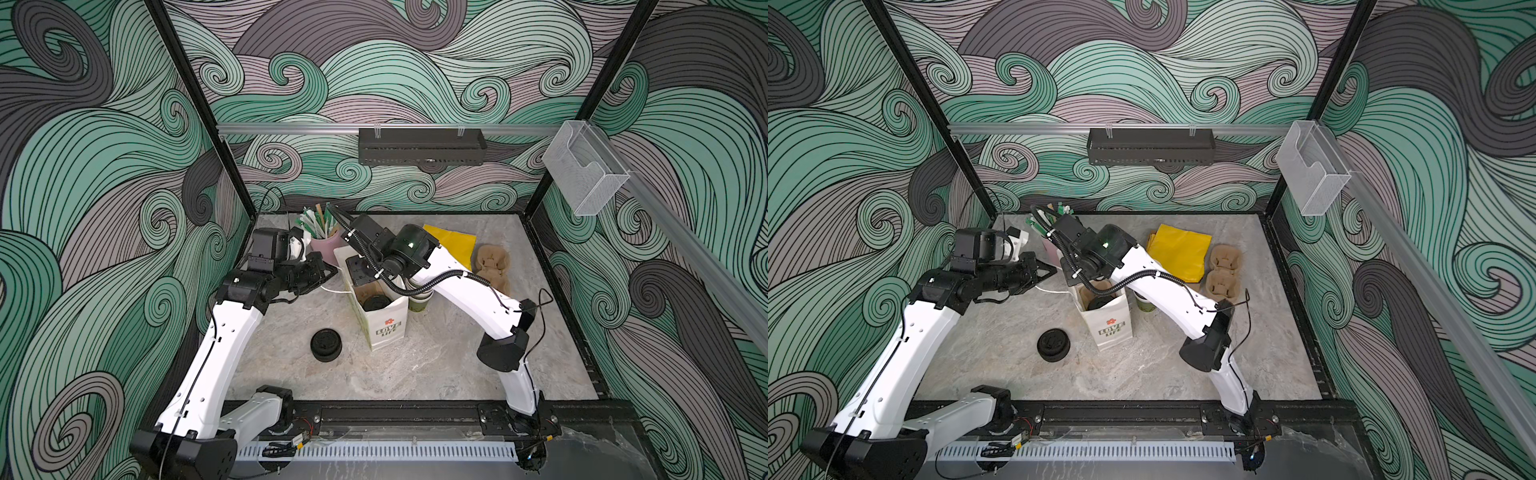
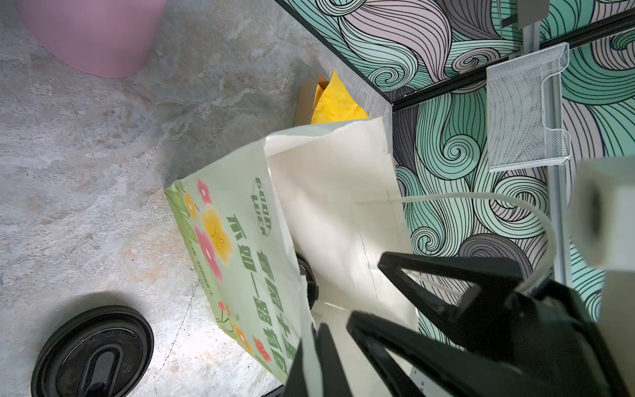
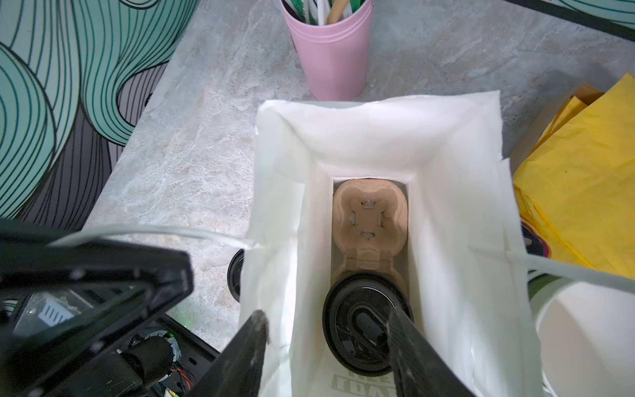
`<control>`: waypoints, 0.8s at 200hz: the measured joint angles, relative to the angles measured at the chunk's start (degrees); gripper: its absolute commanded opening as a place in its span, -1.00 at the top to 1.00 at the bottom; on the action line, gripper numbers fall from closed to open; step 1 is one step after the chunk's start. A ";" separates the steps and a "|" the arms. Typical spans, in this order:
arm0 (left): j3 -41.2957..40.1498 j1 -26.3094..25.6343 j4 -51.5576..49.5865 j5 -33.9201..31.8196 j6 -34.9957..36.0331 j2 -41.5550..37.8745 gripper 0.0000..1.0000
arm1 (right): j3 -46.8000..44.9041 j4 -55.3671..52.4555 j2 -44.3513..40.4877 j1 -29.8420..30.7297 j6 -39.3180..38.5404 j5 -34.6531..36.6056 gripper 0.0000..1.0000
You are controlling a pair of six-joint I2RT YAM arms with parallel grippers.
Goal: Pack a coffee takeout order
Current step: Place the coffee cup in the cup tray.
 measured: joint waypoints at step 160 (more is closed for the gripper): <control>6.21 0.44 2.27 -9.31 0.09 -2.34 -0.49 | -24.37 17.40 -32.33 -0.81 -5.46 2.93 -0.20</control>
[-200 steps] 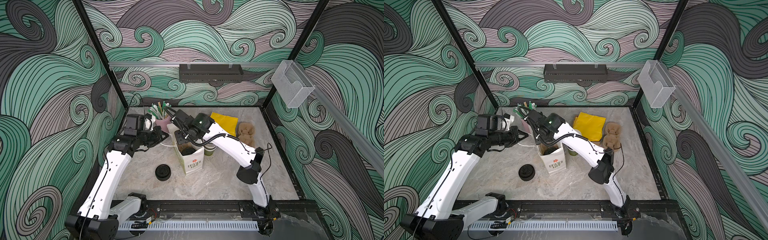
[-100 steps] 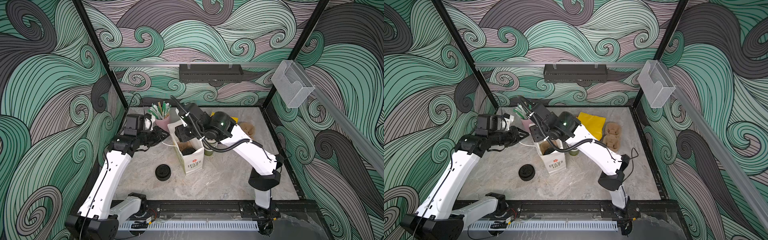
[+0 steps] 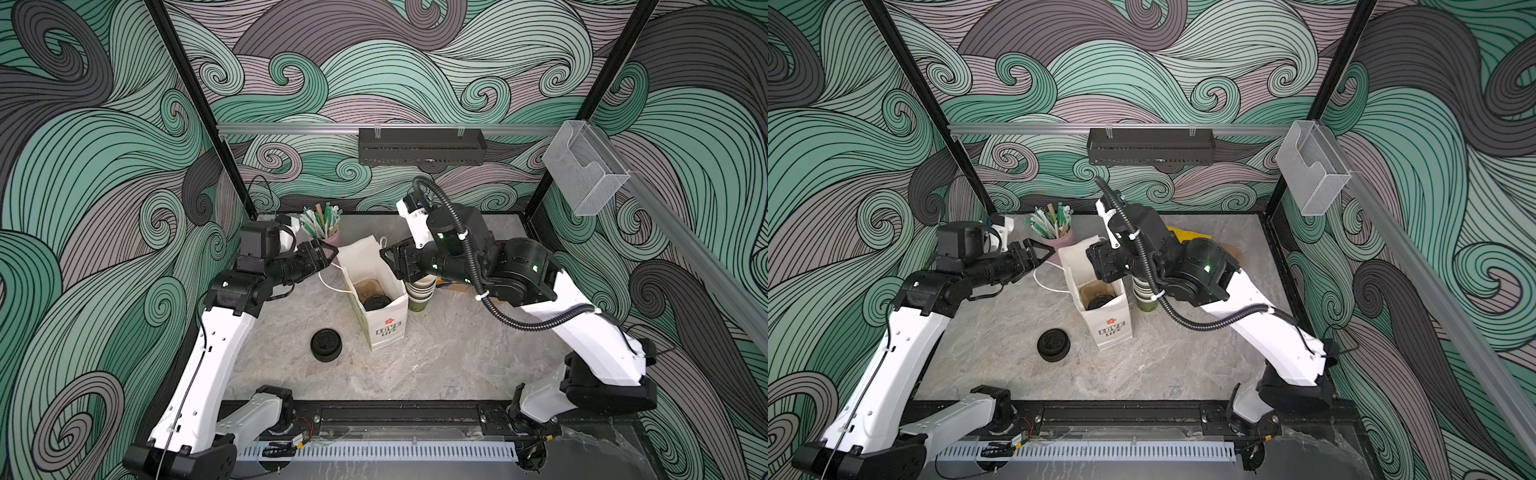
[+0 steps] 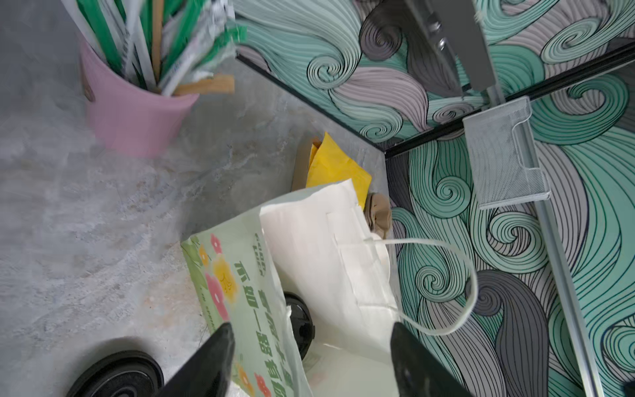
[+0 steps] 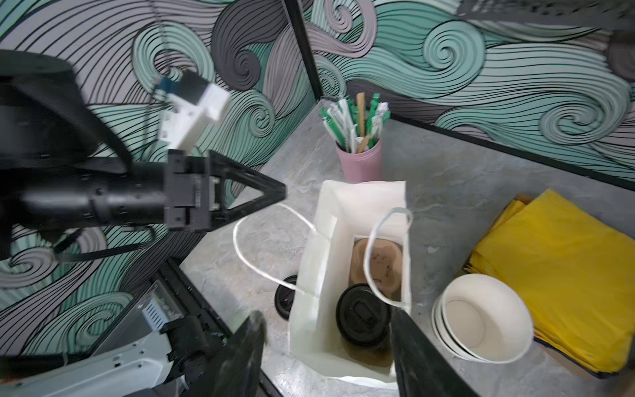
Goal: Pack a coffee takeout order
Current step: Place the coffee cup in the cup tray, then pick up the straw from the storage cup.
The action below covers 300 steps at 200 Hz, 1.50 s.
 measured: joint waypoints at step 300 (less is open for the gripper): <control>43.69 1.11 -17.14 -18.67 23.91 53.18 0.23 | 2.54 1.92 13.64 -25.35 0.92 -13.00 -0.13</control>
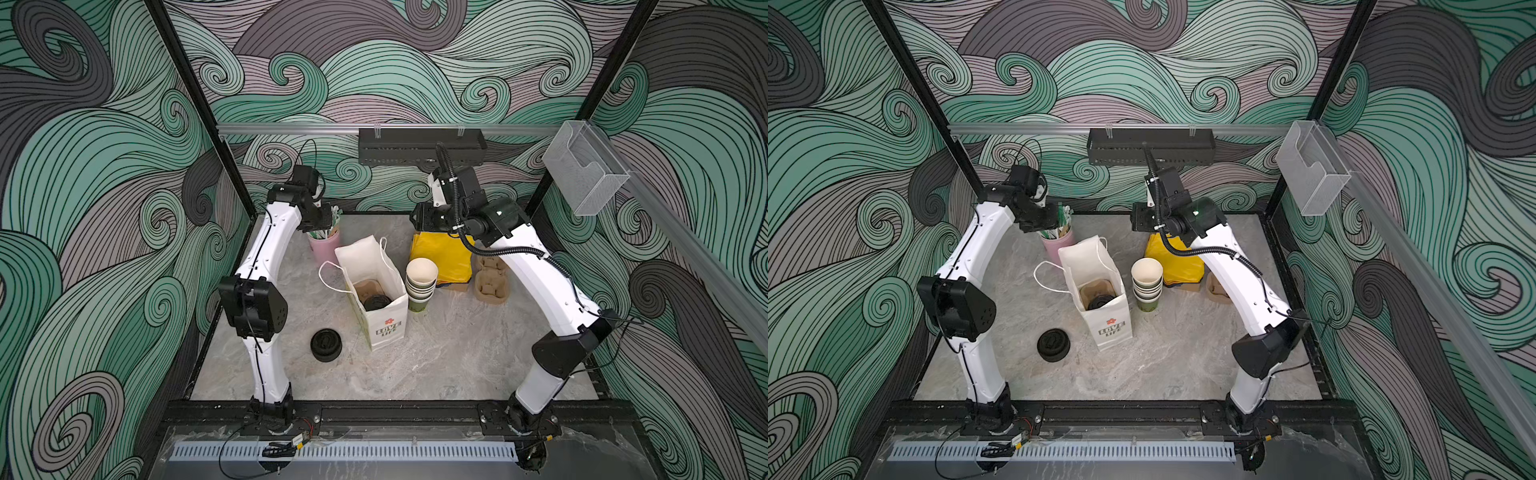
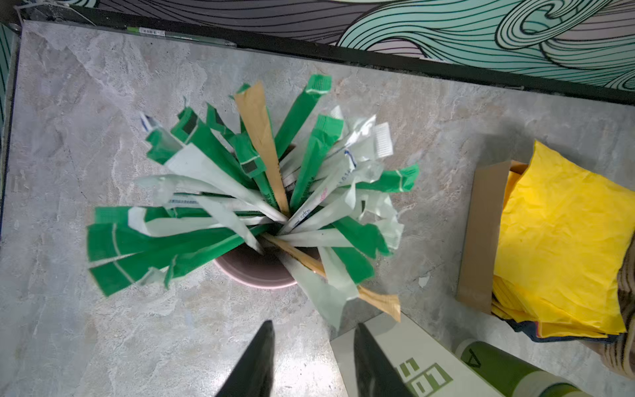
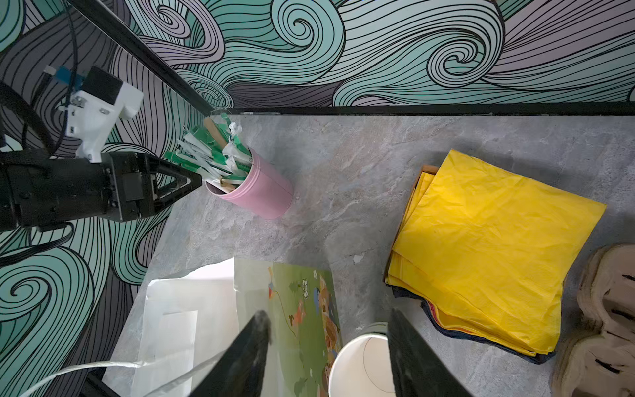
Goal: Pack a coffee takeout order
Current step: Pick up the straw from the storage cup.
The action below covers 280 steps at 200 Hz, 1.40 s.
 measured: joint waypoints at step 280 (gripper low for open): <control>0.00 0.00 4.52 -3.93 0.13 4.02 0.83 | 0.00 -0.11 0.04 -0.11 0.92 -0.31 -0.12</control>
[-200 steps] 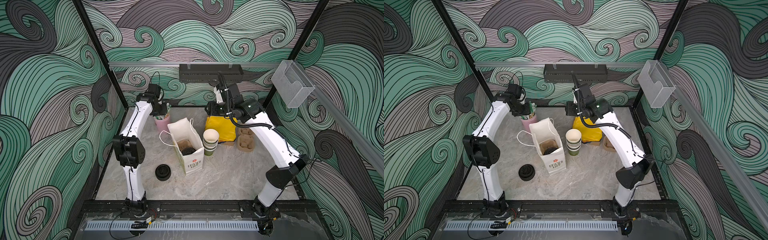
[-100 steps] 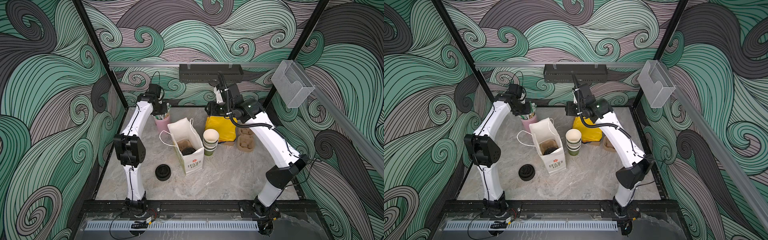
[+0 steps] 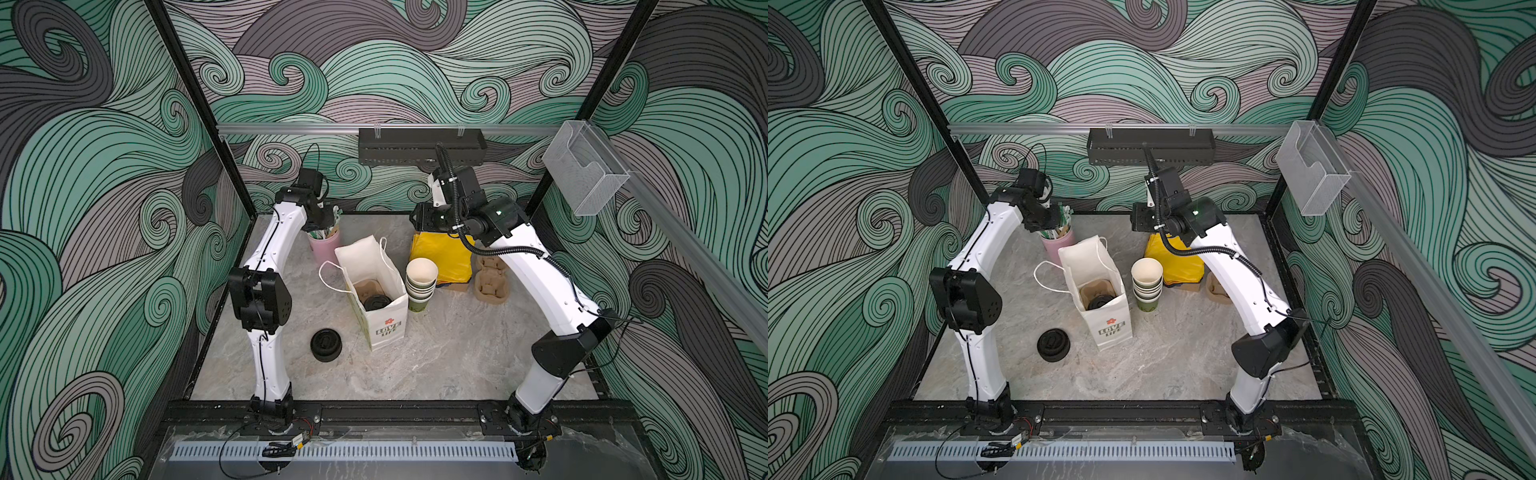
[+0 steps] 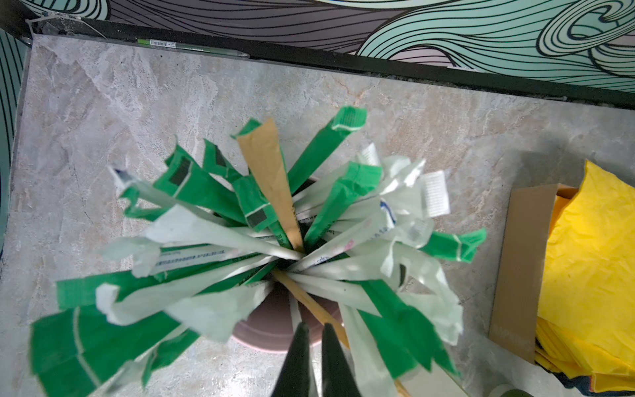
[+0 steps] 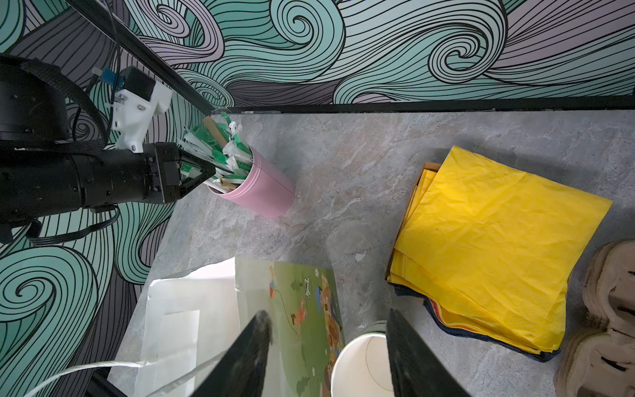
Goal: Pack a coffee takeout order
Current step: Pick up the straw from the storage cup.
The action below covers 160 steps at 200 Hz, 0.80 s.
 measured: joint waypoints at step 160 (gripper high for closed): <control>0.37 0.00 -0.55 -3.21 1.29 -4.22 1.00 | 0.00 -0.02 0.00 0.00 0.50 -0.61 -0.12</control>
